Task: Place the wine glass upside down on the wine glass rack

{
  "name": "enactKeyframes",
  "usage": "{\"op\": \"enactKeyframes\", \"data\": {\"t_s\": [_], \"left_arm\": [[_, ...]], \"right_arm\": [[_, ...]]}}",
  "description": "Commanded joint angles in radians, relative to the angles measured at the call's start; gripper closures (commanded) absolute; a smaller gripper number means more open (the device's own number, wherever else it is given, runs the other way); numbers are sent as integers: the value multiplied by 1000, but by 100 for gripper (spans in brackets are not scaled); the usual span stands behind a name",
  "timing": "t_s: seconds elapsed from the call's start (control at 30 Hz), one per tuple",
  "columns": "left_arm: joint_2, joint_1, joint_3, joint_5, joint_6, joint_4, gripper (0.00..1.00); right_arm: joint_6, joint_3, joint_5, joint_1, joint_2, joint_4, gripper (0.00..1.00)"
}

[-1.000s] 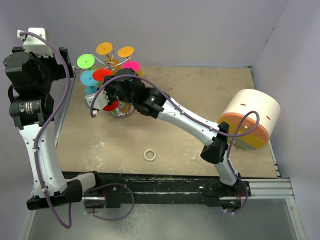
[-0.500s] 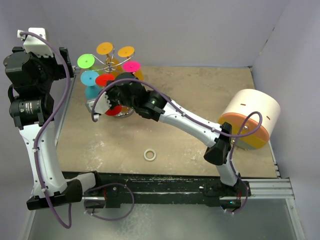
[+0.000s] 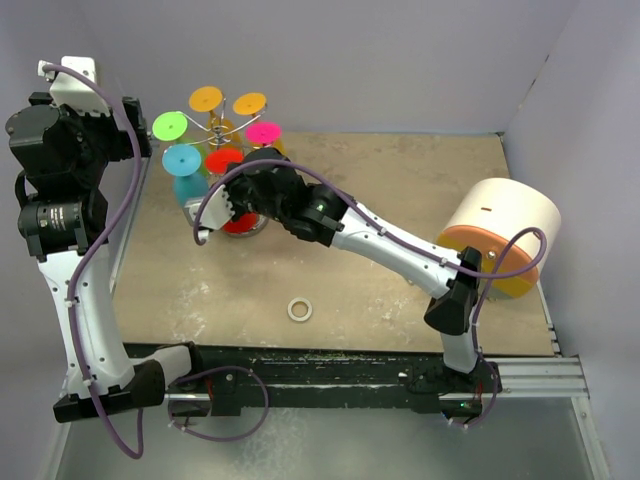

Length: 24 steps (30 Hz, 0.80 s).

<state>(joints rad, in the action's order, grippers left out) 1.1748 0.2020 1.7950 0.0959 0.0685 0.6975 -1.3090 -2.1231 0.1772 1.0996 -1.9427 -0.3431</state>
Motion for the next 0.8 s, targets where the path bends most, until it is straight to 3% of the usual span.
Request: {"op": "enactKeyframes", "data": {"t_s": [0.0, 0.3, 0.77], "left_arm": [[-22, 8, 2, 45, 10, -47, 1], [-33, 8, -4, 68, 20, -44, 1], [-34, 7, 6, 114, 65, 17, 1]], "right_arm": [[23, 39, 46, 9, 57, 50, 98], [36, 71, 76, 9, 51, 92, 93], [46, 116, 116, 7, 60, 119, 74]]}}
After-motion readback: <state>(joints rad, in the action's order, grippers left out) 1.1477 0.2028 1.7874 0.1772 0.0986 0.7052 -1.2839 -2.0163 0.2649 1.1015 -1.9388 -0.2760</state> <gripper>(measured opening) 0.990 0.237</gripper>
